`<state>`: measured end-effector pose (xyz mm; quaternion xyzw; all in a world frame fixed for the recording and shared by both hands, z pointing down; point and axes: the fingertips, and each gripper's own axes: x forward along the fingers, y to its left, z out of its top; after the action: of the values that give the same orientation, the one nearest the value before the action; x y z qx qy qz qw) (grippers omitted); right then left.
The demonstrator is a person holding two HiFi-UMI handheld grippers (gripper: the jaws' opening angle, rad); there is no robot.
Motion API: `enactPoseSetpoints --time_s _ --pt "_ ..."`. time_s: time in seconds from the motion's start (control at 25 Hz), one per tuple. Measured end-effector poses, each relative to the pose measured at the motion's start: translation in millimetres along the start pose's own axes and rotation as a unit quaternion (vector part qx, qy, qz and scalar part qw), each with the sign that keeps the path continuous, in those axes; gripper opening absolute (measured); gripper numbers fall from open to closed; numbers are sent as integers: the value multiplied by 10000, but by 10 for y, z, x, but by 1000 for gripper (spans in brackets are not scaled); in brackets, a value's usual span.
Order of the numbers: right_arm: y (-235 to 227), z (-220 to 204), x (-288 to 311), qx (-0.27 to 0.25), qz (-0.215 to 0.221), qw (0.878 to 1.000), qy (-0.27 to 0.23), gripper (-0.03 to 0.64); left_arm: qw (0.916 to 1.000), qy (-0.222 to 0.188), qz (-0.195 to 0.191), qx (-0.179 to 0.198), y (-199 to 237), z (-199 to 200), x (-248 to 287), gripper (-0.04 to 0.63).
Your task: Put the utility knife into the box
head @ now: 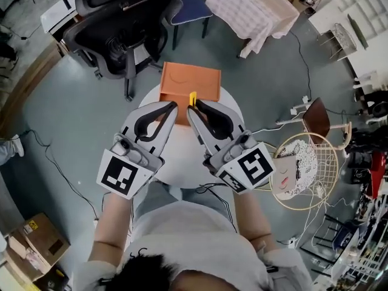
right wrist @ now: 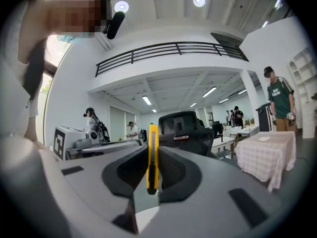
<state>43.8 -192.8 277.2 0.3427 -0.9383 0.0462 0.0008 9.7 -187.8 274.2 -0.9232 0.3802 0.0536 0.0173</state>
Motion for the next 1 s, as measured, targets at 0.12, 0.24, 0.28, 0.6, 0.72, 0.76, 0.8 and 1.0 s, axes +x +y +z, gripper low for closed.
enactPoseSetpoints --time_s 0.12,0.24,0.28,0.6,0.72,0.76,0.8,1.0 --pt "-86 -87 63 27 273 9995 152 67 9995 46 299 -47 40 -59 15 9" --pt "-177 -203 105 57 491 9982 340 67 9983 102 566 -23 38 -100 15 9" --pt "-215 -255 122 63 548 9977 406 67 9979 119 643 -4 37 -117 19 9" --pt "-504 -849 279 138 878 9899 1100 67 9929 252 1160 23 17 -250 43 9" --pt "-549 -1071 346 154 1022 9853 1357 67 9903 309 1351 6 20 -287 12 9" --pt "-560 -1132 362 163 1062 9839 1429 67 9895 331 1406 1 22 -294 3 9" --pt "-566 -1189 376 186 1095 9825 1494 67 9887 350 1458 -4 26 -299 -8 9" --pt "-579 -1525 476 287 1175 9757 1826 67 9857 396 1635 -13 92 -370 -86 9"
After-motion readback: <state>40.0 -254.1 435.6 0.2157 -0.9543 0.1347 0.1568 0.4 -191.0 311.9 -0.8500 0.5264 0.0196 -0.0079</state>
